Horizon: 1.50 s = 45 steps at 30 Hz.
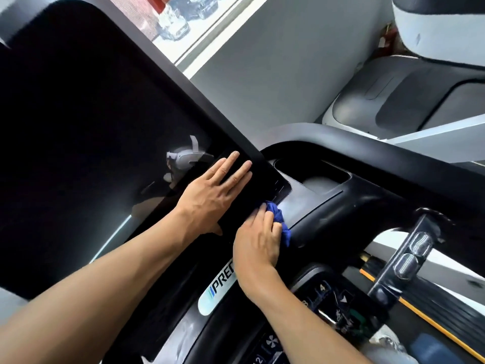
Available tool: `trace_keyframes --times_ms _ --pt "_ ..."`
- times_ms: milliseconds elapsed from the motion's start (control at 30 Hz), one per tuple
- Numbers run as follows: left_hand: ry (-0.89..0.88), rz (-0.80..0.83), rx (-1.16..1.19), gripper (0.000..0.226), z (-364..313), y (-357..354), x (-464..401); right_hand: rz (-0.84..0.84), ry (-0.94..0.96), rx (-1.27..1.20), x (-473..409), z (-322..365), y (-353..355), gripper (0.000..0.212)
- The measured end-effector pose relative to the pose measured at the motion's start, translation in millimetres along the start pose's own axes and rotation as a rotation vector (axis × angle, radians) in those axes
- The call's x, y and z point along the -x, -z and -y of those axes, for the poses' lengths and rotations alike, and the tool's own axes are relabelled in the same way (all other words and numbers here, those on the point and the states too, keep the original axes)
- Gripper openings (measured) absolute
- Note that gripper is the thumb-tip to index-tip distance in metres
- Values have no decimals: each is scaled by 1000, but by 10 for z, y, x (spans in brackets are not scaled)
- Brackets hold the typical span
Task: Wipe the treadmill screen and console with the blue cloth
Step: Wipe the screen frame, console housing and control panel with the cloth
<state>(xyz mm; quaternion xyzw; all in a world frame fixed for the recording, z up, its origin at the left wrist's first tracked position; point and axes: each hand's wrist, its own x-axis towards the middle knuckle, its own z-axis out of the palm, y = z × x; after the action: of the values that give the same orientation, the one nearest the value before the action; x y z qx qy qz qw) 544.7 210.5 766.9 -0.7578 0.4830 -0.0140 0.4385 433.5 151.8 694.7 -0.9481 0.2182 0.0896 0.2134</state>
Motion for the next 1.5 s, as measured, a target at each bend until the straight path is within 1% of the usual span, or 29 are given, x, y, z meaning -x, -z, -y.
trace_keyframes --times_ms 100,200,267,300,367,433,500,600,733,800,833,867,933,1033,1133,1200,1267,1300,1400,1500 --pt "16 -19 15 131 -67 7 75 -5 31 53 92 61 -101 51" --pt "45 -88 20 105 -135 -71 230 52 79 98 264 205 -64 45" --pt "51 -100 23 96 -151 -101 320 109 109 121 338 256 -63 42" --pt "58 -117 33 96 -149 -106 340 106 85 113 291 229 -43 42" --pt "55 -132 60 99 -138 -135 354 29 0 98 59 106 6 45" --pt "38 -97 65 107 -131 -180 365 -43 -56 100 -106 -12 48 45" --pt "17 -81 86 111 -117 -205 377 -8 -34 65 -32 -28 95 45" --pt "-28 -103 112 112 -39 -238 367 29 61 137 167 -56 103 47" --pt "-71 -76 102 119 31 -246 348 -21 4 202 -165 -235 221 38" --pt "-62 -85 106 118 9 -258 349 4 15 200 -138 -168 242 37" --pt "-58 -84 105 119 0 -263 346 46 20 191 -49 -90 210 39" --pt "-57 -83 103 119 -1 -265 342 84 28 179 46 -5 147 41" --pt "-63 -74 114 120 12 -249 347 107 37 149 158 130 35 47" --pt "-62 -77 123 121 19 -249 342 45 16 108 36 138 11 52" --pt "-60 -78 110 125 26 -250 345 0 -42 56 -129 70 62 54" --pt "-67 -72 116 124 24 -235 353 20 -7 72 0 113 16 53" --pt "-68 -69 116 122 30 -239 350 43 86 137 164 123 -53 49" --pt "-68 -72 113 122 34 -235 347 24 96 130 126 103 -62 50" --pt "-64 -61 96 125 21 -224 353 -75 -1 26 -138 17 3 54" --pt "-51 -60 103 126 -3 -213 357 -54 42 42 -55 11 -26 55"
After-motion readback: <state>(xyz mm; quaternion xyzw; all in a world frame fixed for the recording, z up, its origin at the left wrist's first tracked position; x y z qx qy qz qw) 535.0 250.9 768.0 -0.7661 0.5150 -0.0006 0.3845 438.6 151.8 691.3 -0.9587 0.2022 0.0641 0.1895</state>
